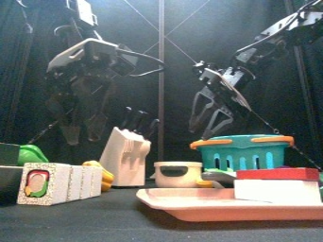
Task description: Grab white sushi roll
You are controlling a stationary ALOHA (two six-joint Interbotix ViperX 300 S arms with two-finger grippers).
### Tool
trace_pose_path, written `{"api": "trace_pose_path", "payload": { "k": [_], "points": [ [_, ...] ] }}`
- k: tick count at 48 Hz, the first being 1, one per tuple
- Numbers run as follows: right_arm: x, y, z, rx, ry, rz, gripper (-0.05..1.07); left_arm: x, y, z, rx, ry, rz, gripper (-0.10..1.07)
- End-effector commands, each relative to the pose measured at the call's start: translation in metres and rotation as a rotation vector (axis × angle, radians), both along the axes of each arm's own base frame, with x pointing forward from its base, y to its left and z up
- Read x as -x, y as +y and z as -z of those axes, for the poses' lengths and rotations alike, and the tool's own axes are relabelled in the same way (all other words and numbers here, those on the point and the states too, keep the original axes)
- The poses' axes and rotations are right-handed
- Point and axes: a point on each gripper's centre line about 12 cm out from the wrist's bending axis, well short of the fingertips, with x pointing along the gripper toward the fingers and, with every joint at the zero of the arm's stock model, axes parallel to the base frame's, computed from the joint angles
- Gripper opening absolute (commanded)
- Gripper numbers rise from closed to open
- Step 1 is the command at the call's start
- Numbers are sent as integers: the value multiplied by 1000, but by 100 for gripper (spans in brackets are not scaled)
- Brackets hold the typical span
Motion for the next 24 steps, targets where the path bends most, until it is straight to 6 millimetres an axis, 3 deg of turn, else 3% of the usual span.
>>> {"api": "trace_pose_path", "payload": {
  "k": [1, 15, 24],
  "points": [
    [7, 1, -11, -9, -39, 10, 89, -14, -14, -8, 22, -28, -10, 96],
    [7, 8, -11, -11, -41, -15, 89, -5, -19, 5, -35, 101, -128, 96],
    [5, 10, -12, -8, -43, -24, 89, -8, -23, 9, -24, 88, -118, 96]
  ]
}}
